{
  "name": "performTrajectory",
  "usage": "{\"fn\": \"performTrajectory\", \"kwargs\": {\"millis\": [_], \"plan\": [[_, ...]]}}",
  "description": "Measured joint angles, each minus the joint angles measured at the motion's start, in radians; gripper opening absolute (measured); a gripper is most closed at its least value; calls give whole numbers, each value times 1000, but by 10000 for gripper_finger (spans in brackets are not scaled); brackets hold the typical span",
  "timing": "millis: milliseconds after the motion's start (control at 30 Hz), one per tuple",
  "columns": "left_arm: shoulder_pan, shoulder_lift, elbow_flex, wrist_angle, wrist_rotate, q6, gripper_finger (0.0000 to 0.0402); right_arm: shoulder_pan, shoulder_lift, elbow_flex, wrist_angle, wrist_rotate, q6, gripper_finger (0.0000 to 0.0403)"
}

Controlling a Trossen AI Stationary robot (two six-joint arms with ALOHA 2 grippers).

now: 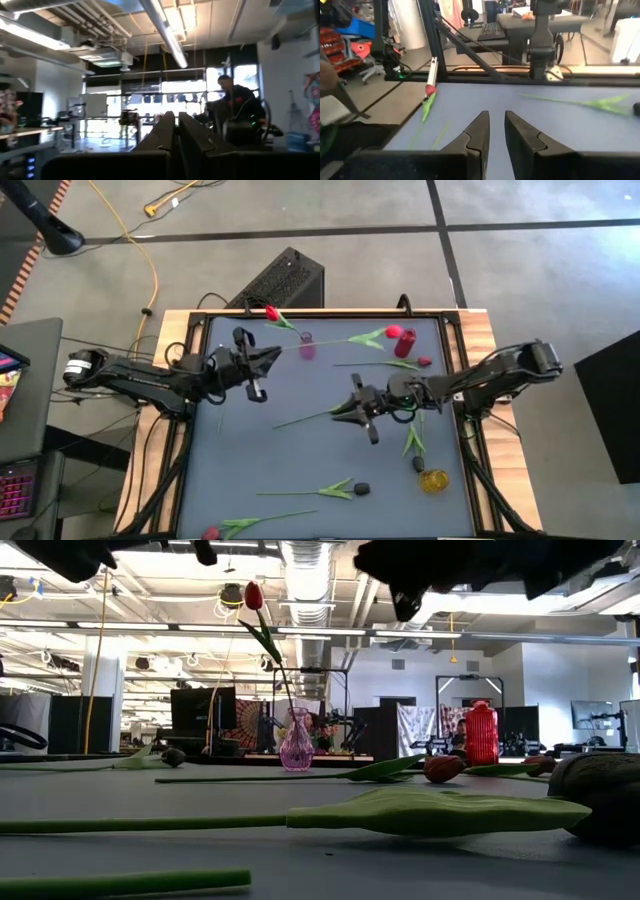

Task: Sort flowers into vase by color
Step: Put the left pink flower into the purple vase

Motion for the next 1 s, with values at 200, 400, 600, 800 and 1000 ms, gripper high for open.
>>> {"fn": "performTrajectory", "kwargs": {"millis": [200,400,600,800,1000], "plan": [[0,0,0,12,24,-38,0,-34,81,12,141,0,-64,88],[0,0,0,83,113,-93,0,-59,134,68,149,0,-124,88],[0,0,0,138,215,-146,0,-66,189,123,155,0,-137,88],[0,0,0,198,272,-161,0,-71,241,151,148,0,-238,88],[0,0,0,252,359,-198,0,-74,255,171,152,1,-291,88]]}}
